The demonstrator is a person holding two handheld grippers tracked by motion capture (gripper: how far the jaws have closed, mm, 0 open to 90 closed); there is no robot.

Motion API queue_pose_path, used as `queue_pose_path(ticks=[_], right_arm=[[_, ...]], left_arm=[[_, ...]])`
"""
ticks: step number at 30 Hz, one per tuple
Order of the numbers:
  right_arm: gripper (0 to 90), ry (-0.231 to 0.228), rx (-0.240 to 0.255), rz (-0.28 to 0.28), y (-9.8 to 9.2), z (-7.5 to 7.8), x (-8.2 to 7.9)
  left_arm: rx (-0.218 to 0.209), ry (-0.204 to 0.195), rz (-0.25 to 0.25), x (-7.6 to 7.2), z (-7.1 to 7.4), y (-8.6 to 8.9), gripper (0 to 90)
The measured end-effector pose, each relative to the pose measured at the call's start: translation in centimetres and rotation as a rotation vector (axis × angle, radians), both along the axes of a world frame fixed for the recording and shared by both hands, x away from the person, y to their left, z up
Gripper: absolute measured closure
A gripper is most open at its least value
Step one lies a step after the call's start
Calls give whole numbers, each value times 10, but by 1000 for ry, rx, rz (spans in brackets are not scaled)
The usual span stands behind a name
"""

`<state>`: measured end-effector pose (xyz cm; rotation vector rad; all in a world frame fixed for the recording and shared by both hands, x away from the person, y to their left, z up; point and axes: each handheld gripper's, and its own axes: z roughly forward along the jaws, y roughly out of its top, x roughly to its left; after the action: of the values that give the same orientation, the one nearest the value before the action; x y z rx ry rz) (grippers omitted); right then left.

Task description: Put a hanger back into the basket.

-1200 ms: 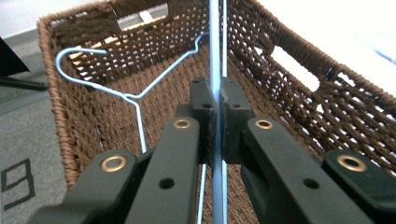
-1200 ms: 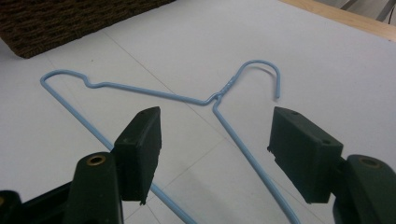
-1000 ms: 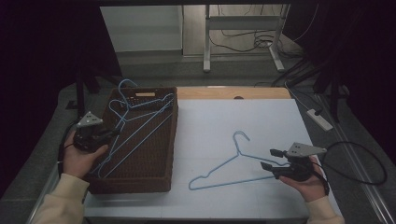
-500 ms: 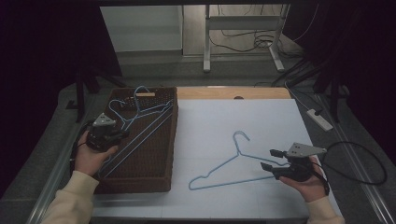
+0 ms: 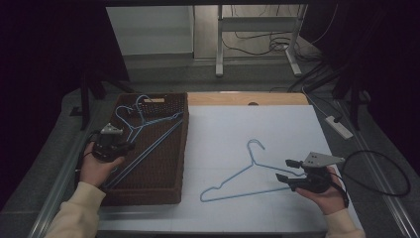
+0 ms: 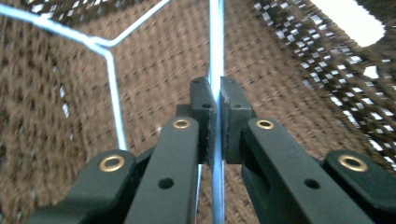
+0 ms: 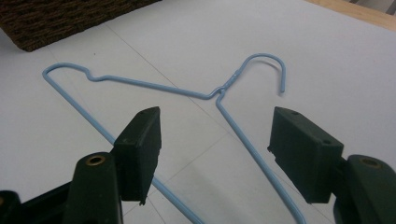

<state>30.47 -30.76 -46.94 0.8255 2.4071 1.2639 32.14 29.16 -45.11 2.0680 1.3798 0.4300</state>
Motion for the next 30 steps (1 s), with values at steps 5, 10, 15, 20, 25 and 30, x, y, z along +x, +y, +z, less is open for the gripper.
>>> queue_pose_path(ticks=[5, 10, 15, 20, 25, 30], right_arm=[[347, 3, -2, -1, 0, -1, 1], [346, 7, -5, 2, 0, -1, 1], [343, 11, -13, 2, -1, -2, 1], [343, 10, -14, 4, 0, -3, 1], [343, 12, -12, 1, 0, -3, 1], [343, 11, -8, -1, -1, -2, 1]], left_arm=[[10, 23, 19, 5, -4, 2, 854], [96, -29, 43, 8, -4, 3, 711], [85, -118, 23, -1, 5, 0, 451], [8, -174, -33, -16, 19, -5, 366], [-84, -232, -100, -35, 35, -14, 357], [-134, -266, -182, -53, 43, -31, 352]])
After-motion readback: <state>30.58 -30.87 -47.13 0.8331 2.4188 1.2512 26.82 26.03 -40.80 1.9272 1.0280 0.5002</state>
